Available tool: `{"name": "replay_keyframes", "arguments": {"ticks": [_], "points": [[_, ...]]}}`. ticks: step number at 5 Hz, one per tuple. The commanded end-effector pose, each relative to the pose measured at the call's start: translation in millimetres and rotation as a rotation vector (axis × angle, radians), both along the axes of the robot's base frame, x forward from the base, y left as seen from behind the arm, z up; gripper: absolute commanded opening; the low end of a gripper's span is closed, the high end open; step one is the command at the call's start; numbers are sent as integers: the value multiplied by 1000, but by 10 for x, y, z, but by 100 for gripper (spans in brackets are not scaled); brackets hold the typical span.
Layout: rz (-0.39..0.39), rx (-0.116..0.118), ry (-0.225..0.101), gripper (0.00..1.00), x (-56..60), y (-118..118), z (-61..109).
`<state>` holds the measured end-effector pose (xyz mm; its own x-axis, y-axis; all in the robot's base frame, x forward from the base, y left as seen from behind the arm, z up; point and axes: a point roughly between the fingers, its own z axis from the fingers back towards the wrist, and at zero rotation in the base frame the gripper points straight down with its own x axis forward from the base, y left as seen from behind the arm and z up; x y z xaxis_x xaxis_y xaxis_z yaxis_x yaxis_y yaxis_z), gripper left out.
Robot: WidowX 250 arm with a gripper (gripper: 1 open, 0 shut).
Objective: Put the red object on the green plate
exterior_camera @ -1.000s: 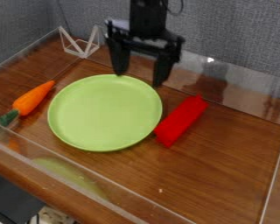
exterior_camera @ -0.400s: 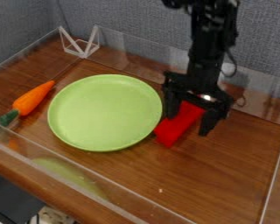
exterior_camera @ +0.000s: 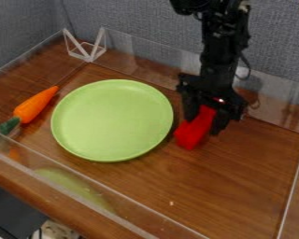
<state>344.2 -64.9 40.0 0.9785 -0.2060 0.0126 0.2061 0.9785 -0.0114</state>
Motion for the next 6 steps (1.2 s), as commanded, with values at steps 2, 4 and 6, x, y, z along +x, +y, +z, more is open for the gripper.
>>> {"name": "replay_keyframes", "arguments": {"ticks": [2,4,6], "points": [[-5,8,19,100,27,-51,-300],[-57,38,46,0,3,-121,-345],[-1,52,57,0,-252,49,-219]]}}
